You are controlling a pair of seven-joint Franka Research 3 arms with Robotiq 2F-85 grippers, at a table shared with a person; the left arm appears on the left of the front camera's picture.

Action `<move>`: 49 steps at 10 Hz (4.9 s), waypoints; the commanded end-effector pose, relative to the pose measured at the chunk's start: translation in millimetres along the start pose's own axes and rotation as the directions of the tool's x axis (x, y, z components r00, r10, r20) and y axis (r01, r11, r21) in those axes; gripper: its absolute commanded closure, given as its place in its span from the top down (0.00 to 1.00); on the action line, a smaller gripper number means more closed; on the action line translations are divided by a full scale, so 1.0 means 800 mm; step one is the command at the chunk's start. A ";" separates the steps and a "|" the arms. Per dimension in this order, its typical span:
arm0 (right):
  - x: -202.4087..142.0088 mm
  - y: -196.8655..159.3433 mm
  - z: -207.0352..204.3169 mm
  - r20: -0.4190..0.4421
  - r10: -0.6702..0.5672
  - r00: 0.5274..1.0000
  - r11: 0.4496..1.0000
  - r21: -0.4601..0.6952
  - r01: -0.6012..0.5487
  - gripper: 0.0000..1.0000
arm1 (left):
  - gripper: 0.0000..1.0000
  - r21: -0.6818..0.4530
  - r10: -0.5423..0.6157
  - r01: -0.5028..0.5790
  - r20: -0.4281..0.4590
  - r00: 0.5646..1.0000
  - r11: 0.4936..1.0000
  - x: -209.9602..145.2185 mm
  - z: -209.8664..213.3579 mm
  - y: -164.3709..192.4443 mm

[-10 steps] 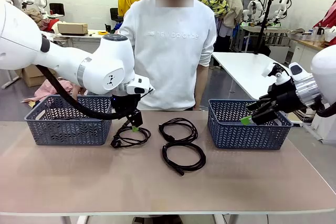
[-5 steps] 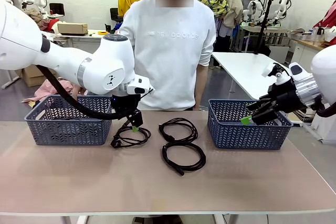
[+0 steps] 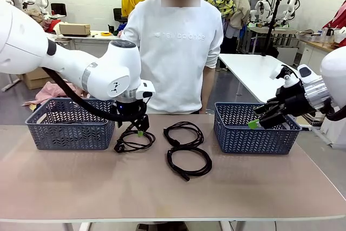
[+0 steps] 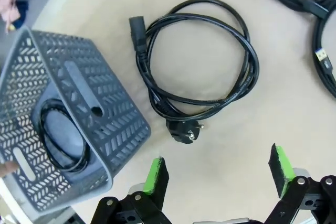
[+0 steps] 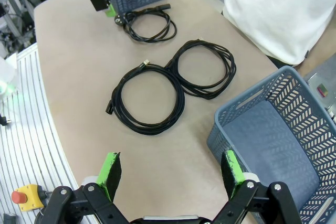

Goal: Organize the cables according to human instructions.
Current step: Pick up a bundle of cables and place it in the basket indicated by the human.

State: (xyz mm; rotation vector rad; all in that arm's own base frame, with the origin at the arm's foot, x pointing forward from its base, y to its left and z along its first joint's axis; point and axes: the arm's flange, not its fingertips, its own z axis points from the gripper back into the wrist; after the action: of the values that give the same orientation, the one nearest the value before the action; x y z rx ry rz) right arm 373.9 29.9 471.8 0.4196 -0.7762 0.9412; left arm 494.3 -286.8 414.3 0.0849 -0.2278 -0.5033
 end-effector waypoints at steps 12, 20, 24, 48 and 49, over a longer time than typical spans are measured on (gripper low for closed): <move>0.002 -0.004 -0.002 0.023 0.019 1.000 1.000 0.009 -0.019 1.00 | 1.00 0.147 0.328 -0.316 -0.065 0.943 0.937 0.037 -0.071 0.006; 0.002 -0.004 -0.002 0.023 0.019 1.000 1.000 0.009 -0.019 1.00 | 1.00 0.133 0.323 -0.311 -0.079 0.943 0.941 0.037 -0.074 0.004; 0.002 -0.004 -0.002 0.023 0.019 1.000 1.000 0.009 -0.019 1.00 | 1.00 0.166 0.363 -0.348 -0.072 0.929 0.923 0.044 -0.087 -0.002; 0.002 -0.004 -0.002 0.023 0.019 1.000 1.000 0.009 -0.019 1.00 | 0.90 0.168 0.469 -0.445 -0.153 0.870 0.880 0.063 -0.150 0.042; 0.002 -0.004 -0.002 0.023 0.019 1.000 1.000 0.009 -0.019 1.00 | 0.83 0.172 0.473 -0.448 -0.154 0.868 0.877 0.063 -0.151 0.043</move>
State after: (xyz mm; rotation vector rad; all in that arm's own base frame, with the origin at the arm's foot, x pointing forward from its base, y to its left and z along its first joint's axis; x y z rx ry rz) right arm 373.9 29.9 471.8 0.4196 -0.7754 0.9419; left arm 577.1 -279.8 310.4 0.1987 -0.0945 -0.0118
